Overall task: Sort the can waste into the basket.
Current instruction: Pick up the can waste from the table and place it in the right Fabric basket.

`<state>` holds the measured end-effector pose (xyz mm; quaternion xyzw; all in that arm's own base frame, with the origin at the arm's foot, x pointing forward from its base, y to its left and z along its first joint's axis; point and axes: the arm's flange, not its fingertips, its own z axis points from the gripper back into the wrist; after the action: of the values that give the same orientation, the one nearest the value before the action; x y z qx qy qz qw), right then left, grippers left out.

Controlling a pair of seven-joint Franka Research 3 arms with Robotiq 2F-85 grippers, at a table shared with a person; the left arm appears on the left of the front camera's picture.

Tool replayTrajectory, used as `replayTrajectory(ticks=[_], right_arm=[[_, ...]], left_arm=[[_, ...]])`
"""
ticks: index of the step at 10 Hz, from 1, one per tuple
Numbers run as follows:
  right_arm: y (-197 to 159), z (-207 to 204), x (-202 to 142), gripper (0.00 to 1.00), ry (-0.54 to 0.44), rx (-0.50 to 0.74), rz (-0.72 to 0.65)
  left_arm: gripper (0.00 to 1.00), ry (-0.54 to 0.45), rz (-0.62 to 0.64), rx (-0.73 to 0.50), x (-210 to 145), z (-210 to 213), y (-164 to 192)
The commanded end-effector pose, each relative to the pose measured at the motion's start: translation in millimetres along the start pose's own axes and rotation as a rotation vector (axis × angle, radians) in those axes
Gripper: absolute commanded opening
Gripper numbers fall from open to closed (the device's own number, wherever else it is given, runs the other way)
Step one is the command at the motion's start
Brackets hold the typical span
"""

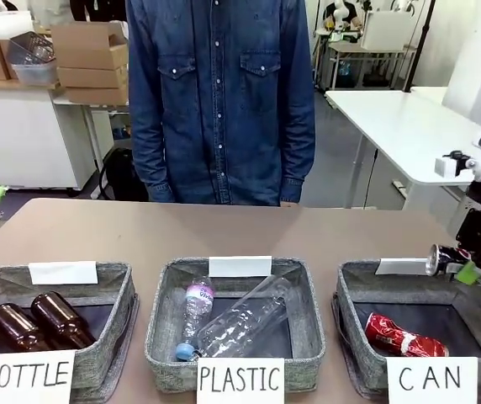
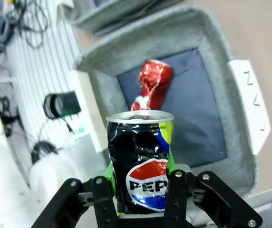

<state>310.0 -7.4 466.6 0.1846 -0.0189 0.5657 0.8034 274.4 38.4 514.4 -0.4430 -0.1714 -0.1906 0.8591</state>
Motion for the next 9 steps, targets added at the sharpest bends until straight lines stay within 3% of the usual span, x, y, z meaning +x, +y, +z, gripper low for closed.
replayTrajectory(ticks=[1,4,5,6,7,9], right_arm=[[-6.3,1.1,-7.6,0.00,-0.019,-0.032,0.022],[-10.3,-3.6,-4.9,0.00,-0.043,-0.052,-0.021],[-11.0,-3.2,-4.3,0.84,-0.049,-0.053,-0.042],[-10.7,-2.9,-3.0,0.96,-0.046,-0.065,-0.058],[-11.2,-2.7,-2.6,1.00,-0.045,-0.070,-0.067],[-12.4,-3.2,-3.4,1.00,-0.051,-0.069,-0.079]], left_arm=[[1.00,0.002,0.010,-0.002,-2.5,-0.5,-0.3],[1.00,0.002,0.010,-0.002,-2.5,-0.5,-0.3],[1.00,0.002,0.010,-0.002,-2.5,-0.5,-0.3],[1.00,0.002,0.010,-0.002,-2.5,-0.5,-0.3],[1.00,0.002,0.010,-0.002,-2.5,-0.5,-0.3],[1.00,0.002,0.010,-0.002,-2.5,-0.5,-0.3]])
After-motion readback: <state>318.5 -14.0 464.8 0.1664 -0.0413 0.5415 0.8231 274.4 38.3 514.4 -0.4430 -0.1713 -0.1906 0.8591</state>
